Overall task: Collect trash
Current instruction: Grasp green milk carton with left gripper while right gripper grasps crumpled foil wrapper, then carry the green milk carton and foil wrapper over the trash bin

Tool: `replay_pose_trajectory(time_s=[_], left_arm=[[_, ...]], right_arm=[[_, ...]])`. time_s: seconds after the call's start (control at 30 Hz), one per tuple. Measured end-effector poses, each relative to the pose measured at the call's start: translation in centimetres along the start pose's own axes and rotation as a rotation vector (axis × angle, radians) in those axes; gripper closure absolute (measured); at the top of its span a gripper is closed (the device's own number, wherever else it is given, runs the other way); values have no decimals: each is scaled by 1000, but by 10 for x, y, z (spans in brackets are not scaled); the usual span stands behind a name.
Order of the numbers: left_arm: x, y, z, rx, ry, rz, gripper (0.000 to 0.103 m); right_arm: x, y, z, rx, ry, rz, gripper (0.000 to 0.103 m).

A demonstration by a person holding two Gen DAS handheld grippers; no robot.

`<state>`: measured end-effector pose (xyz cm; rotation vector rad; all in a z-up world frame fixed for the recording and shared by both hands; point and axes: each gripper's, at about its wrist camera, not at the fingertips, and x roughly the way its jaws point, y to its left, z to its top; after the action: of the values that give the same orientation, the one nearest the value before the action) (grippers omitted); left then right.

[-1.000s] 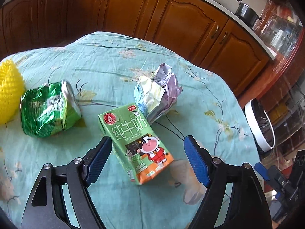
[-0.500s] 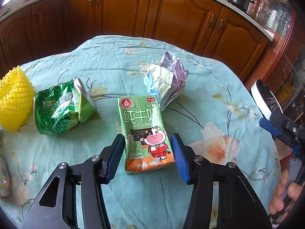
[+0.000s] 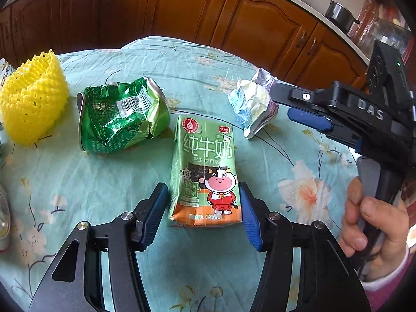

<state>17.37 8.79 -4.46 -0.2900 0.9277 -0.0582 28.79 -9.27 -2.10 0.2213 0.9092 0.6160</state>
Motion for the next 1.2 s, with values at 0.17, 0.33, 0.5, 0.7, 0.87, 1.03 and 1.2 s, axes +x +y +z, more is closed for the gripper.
replay_pose_trajectory(time_s=[0.17,0.33,0.5,0.7,0.87,1.03,1.2], left_arm=[[0,1,-1,-4,-6,-1,48],[3,-1,3,9,-20,4,50],[-2,-12,3,34,-28,-12,53],[-8,-39,2,82,-35,-45,54],[-7,-70,-4,139,-26,-77,55],[-4,-99,-8,187,-13,-109,55],[-2,-128,-13,243,-3,-135,55]], right_arm=[[33,5,8,-25,43,-37,38],[32,-1,2,-22,47,-26,71],[4,-9,-9,-1,11,-7,75],[-37,-27,-30,28,-27,-13,75],[-73,-45,-51,54,-64,-43,75],[-105,-66,-69,97,-95,-66,75],[-130,-87,-86,149,-127,-101,75]])
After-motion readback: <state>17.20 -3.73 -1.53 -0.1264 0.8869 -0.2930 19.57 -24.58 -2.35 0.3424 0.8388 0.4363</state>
